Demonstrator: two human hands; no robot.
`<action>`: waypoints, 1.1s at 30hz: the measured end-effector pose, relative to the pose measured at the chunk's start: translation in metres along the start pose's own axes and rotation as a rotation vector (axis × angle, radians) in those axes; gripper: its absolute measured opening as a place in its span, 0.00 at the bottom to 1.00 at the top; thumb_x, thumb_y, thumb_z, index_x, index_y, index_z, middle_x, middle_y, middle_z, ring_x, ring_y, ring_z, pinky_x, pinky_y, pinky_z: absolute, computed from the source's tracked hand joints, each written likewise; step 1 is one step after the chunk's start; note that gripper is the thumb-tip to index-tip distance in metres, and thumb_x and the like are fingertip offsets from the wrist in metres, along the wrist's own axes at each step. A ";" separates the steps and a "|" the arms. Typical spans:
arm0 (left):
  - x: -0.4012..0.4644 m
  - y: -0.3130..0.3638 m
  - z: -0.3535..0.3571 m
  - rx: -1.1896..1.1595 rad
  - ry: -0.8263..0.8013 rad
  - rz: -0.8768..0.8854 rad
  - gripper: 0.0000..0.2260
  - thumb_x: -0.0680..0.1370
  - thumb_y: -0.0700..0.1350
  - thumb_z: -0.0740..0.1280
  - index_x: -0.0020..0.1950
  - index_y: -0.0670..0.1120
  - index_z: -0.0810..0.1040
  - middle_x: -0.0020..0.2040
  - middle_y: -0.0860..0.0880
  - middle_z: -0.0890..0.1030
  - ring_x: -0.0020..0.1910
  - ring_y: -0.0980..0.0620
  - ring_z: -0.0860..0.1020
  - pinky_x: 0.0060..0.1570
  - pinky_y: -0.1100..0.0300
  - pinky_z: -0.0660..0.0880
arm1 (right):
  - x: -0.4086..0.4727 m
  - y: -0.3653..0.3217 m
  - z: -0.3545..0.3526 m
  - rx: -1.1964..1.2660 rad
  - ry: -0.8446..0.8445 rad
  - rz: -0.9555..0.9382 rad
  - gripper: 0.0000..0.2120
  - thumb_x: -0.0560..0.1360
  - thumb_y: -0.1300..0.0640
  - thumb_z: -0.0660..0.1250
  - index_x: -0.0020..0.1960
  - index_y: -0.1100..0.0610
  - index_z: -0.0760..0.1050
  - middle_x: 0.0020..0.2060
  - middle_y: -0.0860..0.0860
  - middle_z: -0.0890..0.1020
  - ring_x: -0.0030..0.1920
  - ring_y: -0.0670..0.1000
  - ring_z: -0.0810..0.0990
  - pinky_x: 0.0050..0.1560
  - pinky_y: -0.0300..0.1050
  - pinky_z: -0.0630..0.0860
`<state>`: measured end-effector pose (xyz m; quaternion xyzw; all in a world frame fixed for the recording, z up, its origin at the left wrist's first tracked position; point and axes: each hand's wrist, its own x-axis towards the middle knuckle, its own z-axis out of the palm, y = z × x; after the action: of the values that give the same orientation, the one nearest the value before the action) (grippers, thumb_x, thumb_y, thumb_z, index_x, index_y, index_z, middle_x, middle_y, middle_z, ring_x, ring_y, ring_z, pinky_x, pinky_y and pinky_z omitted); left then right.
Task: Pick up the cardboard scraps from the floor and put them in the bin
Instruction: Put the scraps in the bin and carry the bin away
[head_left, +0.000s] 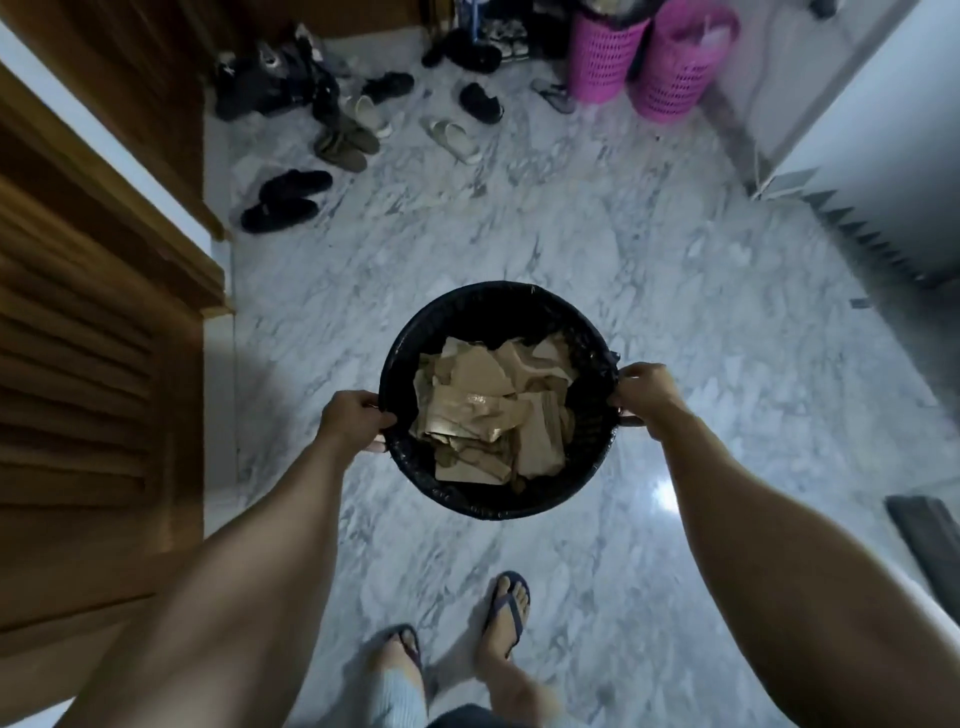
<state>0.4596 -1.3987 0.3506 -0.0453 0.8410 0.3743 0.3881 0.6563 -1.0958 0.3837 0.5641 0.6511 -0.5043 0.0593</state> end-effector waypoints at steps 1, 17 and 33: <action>0.005 0.022 0.011 0.011 -0.016 0.024 0.10 0.74 0.33 0.72 0.55 0.38 0.82 0.49 0.39 0.84 0.42 0.42 0.84 0.43 0.49 0.83 | 0.007 -0.004 -0.018 0.018 0.019 0.004 0.10 0.72 0.69 0.65 0.52 0.70 0.78 0.39 0.60 0.79 0.34 0.54 0.78 0.39 0.51 0.82; 0.176 0.392 0.195 0.232 -0.240 0.247 0.08 0.73 0.30 0.70 0.52 0.34 0.83 0.49 0.37 0.84 0.48 0.39 0.84 0.47 0.43 0.83 | 0.219 -0.091 -0.239 0.252 0.283 0.127 0.07 0.70 0.69 0.67 0.46 0.70 0.79 0.35 0.58 0.78 0.35 0.56 0.78 0.45 0.56 0.83; 0.372 0.689 0.372 0.344 -0.213 0.177 0.20 0.73 0.36 0.74 0.64 0.38 0.78 0.57 0.40 0.83 0.40 0.41 0.85 0.49 0.47 0.84 | 0.533 -0.223 -0.415 0.309 0.296 0.212 0.07 0.68 0.74 0.64 0.41 0.65 0.78 0.31 0.58 0.77 0.31 0.56 0.75 0.39 0.52 0.81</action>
<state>0.1787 -0.5783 0.3486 0.1354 0.8474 0.2607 0.4423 0.4931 -0.4031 0.3721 0.6994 0.5048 -0.5009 -0.0714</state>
